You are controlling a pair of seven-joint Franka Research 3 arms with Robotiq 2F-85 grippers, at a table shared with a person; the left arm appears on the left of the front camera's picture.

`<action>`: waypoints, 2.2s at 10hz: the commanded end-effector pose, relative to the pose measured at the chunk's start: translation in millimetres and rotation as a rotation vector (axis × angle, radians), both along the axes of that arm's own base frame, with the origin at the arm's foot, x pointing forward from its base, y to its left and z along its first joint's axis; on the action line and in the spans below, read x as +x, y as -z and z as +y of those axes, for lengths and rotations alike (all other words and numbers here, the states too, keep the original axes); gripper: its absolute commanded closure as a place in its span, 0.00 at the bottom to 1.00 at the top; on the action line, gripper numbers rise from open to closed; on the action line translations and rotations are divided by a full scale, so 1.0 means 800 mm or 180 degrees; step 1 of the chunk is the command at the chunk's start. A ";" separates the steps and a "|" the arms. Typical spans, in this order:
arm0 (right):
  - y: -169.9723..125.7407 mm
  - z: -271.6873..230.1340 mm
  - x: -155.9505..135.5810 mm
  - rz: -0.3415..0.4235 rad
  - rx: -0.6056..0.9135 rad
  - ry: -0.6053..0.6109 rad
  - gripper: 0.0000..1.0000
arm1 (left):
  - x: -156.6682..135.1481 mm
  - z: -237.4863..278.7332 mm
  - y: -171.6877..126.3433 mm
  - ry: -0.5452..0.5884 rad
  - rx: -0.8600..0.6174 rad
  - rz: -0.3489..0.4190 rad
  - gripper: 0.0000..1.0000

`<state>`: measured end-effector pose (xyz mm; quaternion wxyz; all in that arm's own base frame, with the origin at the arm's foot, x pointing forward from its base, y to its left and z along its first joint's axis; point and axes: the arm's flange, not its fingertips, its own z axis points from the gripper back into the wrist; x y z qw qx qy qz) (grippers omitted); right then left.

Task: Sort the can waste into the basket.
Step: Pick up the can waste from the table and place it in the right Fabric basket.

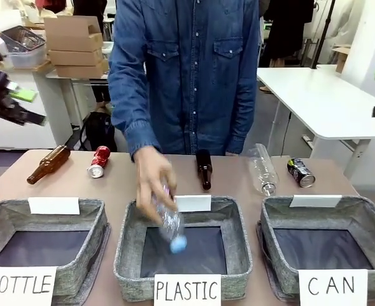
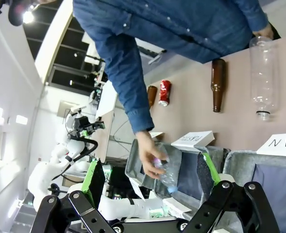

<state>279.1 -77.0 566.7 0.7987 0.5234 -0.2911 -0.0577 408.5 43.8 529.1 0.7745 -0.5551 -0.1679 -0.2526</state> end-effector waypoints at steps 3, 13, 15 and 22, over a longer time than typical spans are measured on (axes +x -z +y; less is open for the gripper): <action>-0.002 0.000 0.005 -0.0119 0.0037 -0.0020 0.00 | -0.048 0.023 -0.015 -0.0650 0.0412 0.0134 0.00; -0.002 0.000 0.005 -0.0119 0.0037 -0.0020 0.00 | 0.222 -0.091 0.076 -0.1372 0.2386 0.0911 0.00; -0.002 0.000 0.005 -0.0119 0.0037 -0.0020 0.00 | 0.242 -0.118 0.125 -0.1575 0.2751 0.0954 0.00; -0.002 0.000 0.005 -0.0119 0.0037 -0.0020 0.00 | 0.269 -0.174 0.239 -0.1669 0.3412 0.0957 0.00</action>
